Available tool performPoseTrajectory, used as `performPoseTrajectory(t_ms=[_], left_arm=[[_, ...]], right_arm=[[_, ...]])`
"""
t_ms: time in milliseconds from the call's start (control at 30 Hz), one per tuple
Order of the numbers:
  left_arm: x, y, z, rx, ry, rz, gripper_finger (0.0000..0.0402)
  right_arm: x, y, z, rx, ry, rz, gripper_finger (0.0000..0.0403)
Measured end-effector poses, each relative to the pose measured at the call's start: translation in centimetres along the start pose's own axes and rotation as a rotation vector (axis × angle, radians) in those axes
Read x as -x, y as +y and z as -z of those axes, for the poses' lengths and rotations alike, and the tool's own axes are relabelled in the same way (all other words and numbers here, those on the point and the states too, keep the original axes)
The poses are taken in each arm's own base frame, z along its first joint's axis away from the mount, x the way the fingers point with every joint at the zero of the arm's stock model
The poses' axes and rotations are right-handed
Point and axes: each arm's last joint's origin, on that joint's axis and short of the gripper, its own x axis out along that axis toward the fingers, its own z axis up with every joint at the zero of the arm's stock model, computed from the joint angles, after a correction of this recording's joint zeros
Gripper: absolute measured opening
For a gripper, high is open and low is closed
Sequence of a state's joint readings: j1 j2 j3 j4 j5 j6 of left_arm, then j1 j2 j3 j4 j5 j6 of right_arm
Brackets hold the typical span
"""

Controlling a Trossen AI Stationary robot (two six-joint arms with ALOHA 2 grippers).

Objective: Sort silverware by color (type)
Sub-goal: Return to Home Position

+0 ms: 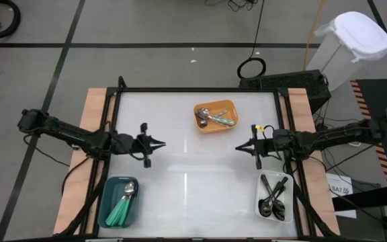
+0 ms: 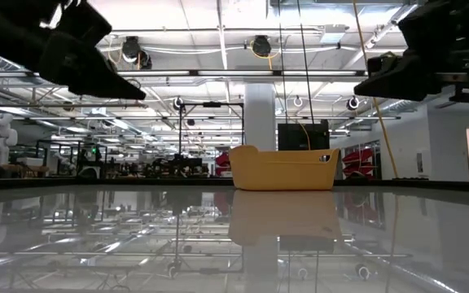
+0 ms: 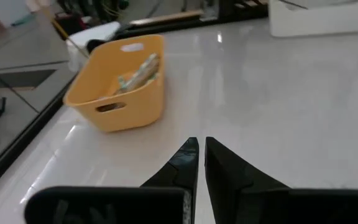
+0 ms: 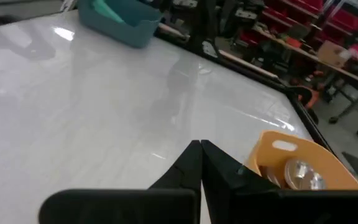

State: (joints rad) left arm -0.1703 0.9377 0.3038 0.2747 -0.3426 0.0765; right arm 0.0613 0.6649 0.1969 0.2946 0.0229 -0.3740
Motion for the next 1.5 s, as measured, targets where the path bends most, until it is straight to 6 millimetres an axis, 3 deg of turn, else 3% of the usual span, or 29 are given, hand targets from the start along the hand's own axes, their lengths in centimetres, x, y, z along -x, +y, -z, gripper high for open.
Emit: performPoseTrajectory(t_ms=[433, 667, 867, 1100, 1500], left_arm=[[0.6, 1.7, 4.7, 0.094, 0.004, -0.103, 0.0030], [0.6, 1.7, 5.0, 0.085, 0.012, -0.072, 0.0030], [0.6, 1.6, 5.0, 0.069, 0.011, -0.051, 0.0030], [0.6, 1.6, 5.1, 0.062, 0.028, -0.050, 0.0030], [1.6, 2.0, 7.7, 0.120, 0.048, -0.077, 0.0030]], right_arm=[[0.4, -1.2, 2.4, -0.118, -0.062, 0.167, 0.0000], [0.5, -1.7, 2.8, -0.123, -0.046, 0.209, 0.0000], [0.5, -1.6, 2.8, -0.140, -0.082, 0.089, 0.0000], [0.6, -1.9, 3.0, -0.170, -0.071, 0.104, 0.0000], [0.7, -2.3, 3.0, -0.171, -0.078, 0.134, 0.0000]])
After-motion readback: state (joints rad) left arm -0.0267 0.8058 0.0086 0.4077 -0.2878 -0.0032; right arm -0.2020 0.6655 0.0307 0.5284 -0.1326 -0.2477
